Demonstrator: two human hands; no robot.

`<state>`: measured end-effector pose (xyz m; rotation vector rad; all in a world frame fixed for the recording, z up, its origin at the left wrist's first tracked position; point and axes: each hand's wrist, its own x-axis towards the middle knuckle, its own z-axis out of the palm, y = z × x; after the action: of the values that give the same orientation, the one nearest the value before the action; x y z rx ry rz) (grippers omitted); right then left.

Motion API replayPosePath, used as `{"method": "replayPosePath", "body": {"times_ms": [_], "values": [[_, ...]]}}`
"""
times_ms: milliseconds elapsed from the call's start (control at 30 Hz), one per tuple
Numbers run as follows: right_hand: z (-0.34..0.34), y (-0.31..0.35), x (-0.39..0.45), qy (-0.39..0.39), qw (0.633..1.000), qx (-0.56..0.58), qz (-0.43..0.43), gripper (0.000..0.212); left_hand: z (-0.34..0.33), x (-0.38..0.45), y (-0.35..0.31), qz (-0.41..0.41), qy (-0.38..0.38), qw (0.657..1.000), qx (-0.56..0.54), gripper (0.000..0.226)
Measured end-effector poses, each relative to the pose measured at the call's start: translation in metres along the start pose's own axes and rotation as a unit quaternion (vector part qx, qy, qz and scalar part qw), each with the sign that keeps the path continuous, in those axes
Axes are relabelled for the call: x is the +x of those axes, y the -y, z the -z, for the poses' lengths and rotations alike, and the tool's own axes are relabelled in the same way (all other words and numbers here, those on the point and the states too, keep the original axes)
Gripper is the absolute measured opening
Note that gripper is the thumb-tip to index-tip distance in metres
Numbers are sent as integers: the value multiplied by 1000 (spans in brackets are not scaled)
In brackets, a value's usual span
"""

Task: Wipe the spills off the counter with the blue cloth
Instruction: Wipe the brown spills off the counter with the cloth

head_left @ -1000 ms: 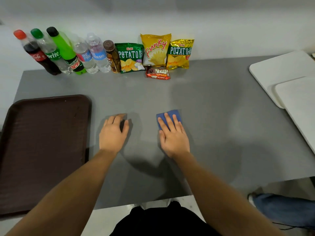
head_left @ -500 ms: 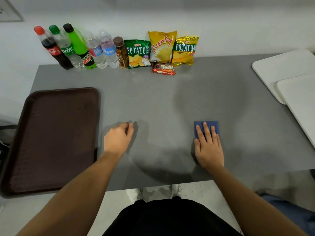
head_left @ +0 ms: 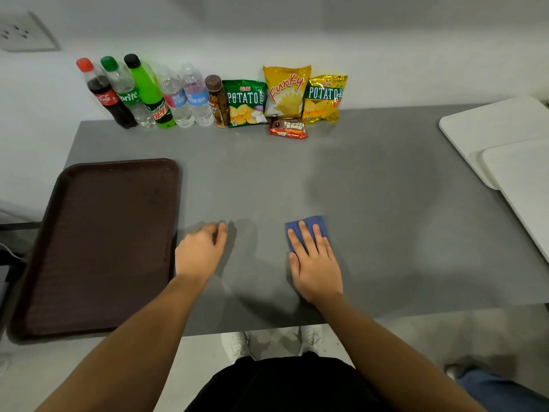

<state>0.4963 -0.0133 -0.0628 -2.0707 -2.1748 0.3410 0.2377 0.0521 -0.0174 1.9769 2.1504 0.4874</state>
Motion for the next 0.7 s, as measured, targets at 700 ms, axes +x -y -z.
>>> {"method": "replayPosePath", "body": {"times_ms": [700], "values": [[-28, 67, -25, 1, 998, -6, 59, 58, 35, 13, 53, 38, 8, 998, -45, 47]]}}
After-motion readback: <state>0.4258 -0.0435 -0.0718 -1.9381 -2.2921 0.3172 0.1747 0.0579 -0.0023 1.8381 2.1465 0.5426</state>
